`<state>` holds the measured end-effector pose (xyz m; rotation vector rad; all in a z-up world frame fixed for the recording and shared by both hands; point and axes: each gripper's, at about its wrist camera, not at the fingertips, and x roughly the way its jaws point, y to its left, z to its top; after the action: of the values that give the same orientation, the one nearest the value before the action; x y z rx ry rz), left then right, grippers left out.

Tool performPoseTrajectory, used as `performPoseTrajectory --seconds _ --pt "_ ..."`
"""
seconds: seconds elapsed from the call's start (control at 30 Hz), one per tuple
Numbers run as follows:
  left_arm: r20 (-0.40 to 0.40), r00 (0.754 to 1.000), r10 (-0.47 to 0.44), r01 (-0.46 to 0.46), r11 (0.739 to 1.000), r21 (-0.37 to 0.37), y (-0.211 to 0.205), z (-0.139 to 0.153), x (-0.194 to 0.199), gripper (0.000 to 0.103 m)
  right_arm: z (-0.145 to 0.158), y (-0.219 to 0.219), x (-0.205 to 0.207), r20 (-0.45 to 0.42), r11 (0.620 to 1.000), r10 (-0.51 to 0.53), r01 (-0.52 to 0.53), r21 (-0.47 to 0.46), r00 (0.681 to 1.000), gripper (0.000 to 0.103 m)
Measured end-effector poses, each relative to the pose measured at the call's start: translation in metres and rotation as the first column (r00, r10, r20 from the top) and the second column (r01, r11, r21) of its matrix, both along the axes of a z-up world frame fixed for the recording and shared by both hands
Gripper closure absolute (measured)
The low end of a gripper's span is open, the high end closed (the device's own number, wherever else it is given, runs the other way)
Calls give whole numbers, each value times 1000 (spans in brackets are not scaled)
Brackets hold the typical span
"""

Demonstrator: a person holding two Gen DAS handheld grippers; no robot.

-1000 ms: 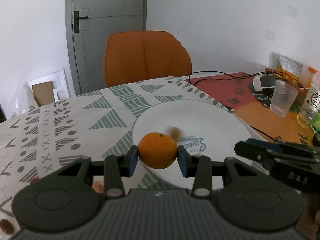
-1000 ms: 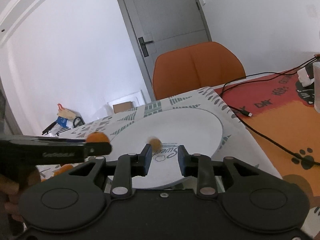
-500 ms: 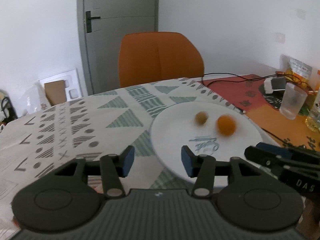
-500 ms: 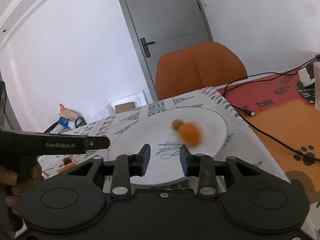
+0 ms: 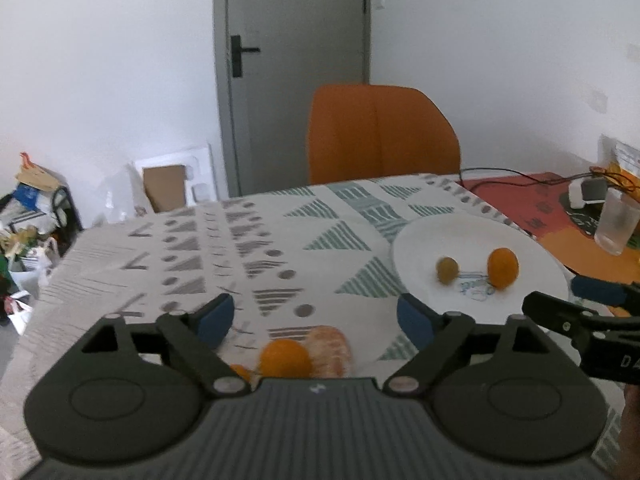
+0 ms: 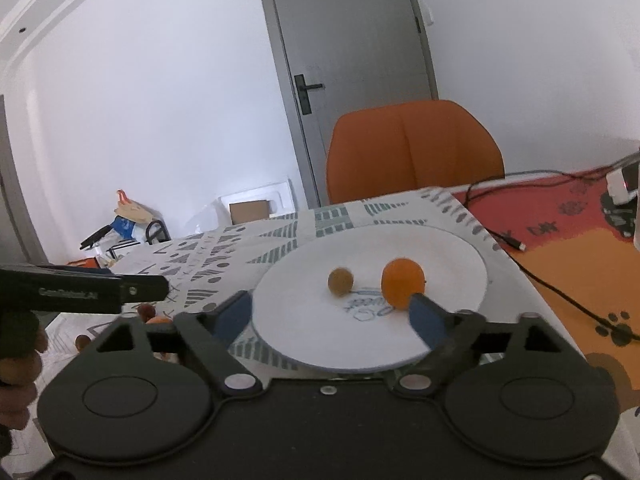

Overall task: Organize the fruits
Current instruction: 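Move both open tools back from the plate over the fruit pile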

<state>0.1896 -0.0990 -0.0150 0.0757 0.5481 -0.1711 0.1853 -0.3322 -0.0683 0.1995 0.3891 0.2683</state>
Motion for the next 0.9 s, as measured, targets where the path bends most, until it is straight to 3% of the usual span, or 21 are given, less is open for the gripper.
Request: performPoseTrajectory --seconds 0.1,0.4,0.9 --pt "1 1000 16 -16 1000 -8 15 3 -8 8 3 9 -2 4 1000 0 0 1 1000 0" --pt "21 995 97 -95 994 -46 58 11 -33 5 12 34 -14 10 1000 15 -15 -15 1000 0" --pt "66 980 187 -178 977 -120 122 15 -70 5 16 81 -30 -20 992 125 -125 -30 992 0"
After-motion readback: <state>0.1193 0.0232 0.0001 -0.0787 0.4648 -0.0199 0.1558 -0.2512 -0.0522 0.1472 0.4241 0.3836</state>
